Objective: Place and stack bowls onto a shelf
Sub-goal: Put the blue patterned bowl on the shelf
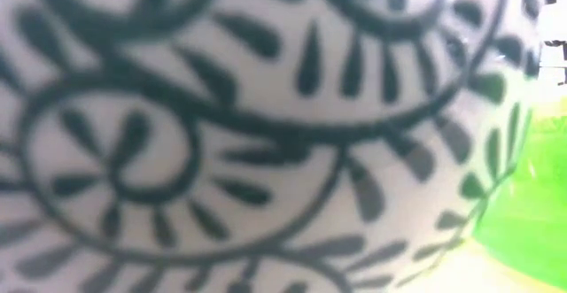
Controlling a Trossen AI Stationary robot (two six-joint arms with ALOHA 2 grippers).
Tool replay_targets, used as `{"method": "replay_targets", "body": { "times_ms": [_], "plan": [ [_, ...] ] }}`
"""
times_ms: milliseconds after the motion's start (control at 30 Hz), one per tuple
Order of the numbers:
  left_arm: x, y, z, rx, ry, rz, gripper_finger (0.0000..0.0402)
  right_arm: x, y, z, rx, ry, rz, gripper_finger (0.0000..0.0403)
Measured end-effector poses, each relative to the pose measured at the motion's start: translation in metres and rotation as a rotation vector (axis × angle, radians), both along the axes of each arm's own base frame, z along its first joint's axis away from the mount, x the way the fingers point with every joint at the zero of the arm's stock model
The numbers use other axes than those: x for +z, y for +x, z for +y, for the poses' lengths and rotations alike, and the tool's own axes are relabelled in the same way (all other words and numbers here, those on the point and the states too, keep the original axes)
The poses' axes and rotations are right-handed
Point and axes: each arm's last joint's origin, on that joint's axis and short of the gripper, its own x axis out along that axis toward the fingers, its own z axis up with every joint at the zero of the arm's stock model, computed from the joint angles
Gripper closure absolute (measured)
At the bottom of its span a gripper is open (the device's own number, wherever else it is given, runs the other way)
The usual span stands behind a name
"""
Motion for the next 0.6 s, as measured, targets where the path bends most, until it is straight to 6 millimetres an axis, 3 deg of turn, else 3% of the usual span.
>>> {"method": "replay_targets", "body": {
  "times_ms": [100,333,600],
  "plan": [
    [0.0000,0.0000,0.0000,-0.001,0.000,0.000,0.0132,0.0002,0.0005,0.0001,0.000,0.000,-0.005,0.0364],
    [0.0000,0.0000,0.0000,-0.011,0.015,0.003,0.0132,0.0013,0.0015,0.0001,-0.001,0.001,-0.022,0.0306],
    [0.0000,0.0000,0.0000,-0.011,0.015,0.003,0.0132,0.0030,0.0051,0.0007,-0.001,0.007,-0.063,0.0289]
  ]
}}
